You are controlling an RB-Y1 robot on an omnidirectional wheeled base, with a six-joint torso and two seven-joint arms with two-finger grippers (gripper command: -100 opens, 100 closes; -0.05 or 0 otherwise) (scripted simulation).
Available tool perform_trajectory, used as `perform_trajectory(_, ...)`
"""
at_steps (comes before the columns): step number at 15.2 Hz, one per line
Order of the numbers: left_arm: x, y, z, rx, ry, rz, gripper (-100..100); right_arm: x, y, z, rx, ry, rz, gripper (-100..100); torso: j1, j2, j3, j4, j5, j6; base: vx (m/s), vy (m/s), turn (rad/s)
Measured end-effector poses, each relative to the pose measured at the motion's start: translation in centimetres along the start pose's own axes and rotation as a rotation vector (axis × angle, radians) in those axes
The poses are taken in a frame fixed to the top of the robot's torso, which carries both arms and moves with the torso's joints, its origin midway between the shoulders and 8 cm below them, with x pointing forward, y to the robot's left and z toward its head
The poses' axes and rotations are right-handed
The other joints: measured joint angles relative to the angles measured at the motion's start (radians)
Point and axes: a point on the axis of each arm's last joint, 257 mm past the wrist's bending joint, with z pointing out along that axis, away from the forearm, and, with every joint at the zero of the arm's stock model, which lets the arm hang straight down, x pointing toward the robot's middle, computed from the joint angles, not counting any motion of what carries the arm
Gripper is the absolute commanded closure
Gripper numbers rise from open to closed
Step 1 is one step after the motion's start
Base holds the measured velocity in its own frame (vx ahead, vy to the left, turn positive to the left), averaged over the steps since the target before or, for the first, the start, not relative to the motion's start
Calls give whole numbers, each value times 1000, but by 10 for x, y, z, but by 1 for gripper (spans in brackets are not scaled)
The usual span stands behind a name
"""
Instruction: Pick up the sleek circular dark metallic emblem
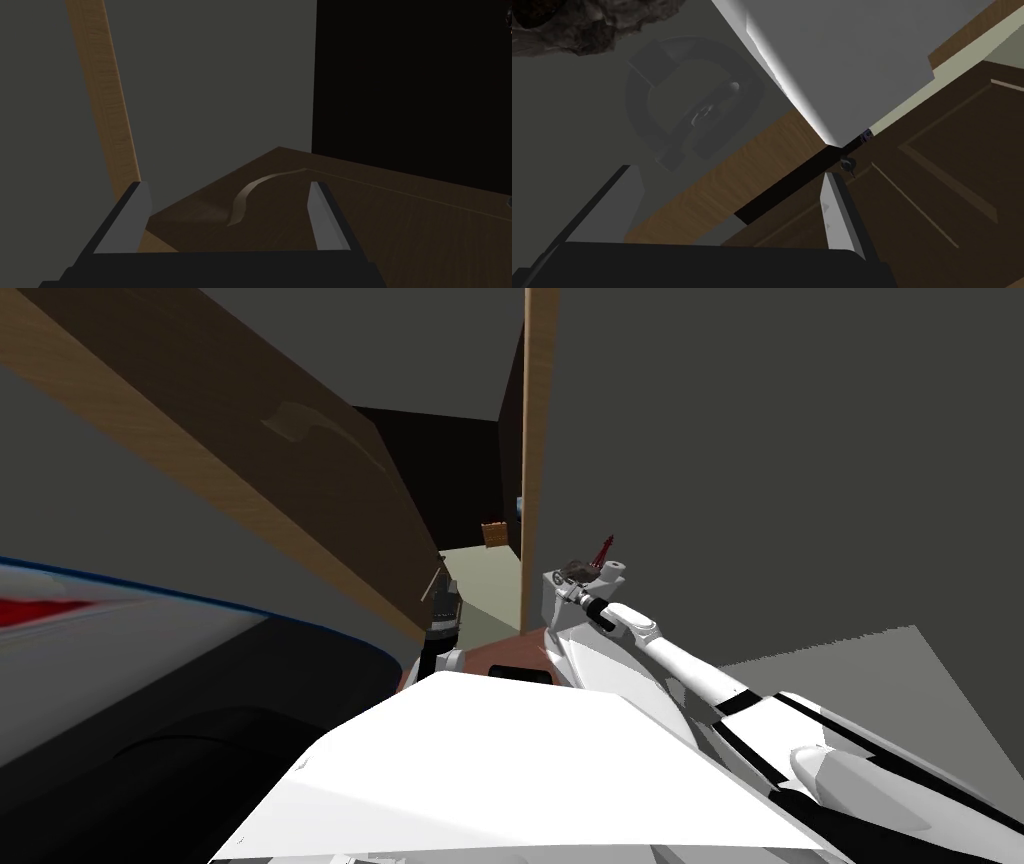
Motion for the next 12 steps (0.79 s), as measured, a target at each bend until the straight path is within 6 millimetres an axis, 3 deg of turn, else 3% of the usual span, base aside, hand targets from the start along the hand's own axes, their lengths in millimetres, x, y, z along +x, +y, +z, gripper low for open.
perform_trajectory(12,0,0,0,0,0,0,0,11,-6,2,2,45,-48,-100,-2,4,2,1,-1,0,-1,-11,38)
